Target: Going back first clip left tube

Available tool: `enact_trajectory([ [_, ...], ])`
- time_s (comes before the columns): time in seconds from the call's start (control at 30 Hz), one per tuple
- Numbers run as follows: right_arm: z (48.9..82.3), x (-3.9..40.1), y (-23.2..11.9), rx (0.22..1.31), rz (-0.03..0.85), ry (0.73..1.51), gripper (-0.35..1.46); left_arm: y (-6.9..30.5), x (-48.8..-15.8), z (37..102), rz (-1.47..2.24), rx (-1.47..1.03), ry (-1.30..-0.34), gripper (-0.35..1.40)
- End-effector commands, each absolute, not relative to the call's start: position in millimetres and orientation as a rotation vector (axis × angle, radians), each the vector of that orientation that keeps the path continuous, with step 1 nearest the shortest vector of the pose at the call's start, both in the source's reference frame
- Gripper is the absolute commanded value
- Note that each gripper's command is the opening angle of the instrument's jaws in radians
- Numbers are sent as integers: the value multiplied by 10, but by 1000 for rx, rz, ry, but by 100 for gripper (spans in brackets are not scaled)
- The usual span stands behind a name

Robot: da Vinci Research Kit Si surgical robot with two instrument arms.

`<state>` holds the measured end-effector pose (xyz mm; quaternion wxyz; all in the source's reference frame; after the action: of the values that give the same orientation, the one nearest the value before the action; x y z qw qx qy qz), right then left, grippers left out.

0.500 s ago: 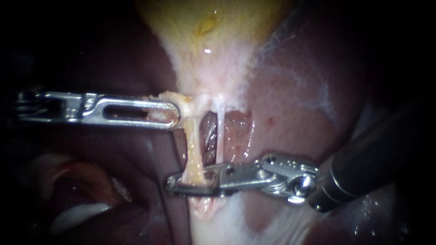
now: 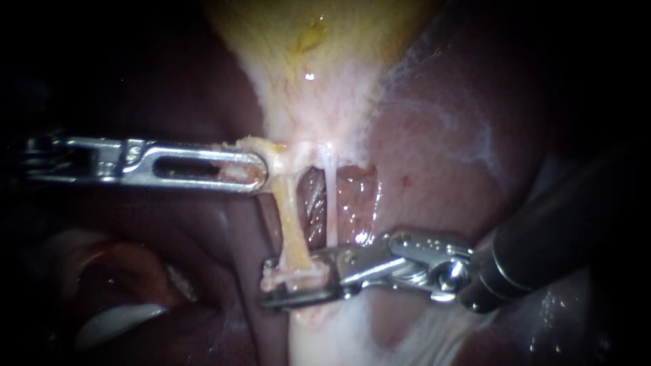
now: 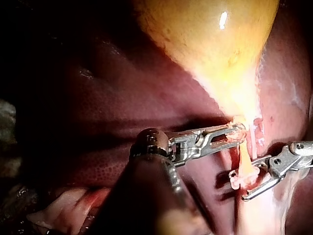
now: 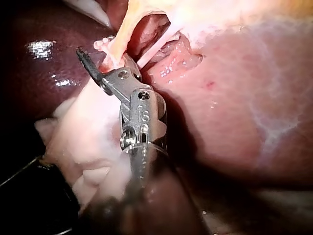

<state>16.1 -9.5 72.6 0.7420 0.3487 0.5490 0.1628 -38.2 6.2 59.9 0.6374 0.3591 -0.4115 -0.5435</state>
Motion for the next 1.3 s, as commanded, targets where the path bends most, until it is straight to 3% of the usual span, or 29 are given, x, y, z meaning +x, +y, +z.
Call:
enact_trajectory([
  [0.03,727,162,-94,730,361,1208,48,62,-382,599,-1241,820,-940,-35],
  [0.4,732,140,-84,615,295,1231,50,62,-382,599,-1240,820,-940,-35],
  [1.0,673,31,-22,468,213,1252,50,61,-381,599,-1240,820,-940,-35],
  [1.3,666,8,-9,448,210,1249,50,62,-381,602,-1242,817,-940,-35],
])
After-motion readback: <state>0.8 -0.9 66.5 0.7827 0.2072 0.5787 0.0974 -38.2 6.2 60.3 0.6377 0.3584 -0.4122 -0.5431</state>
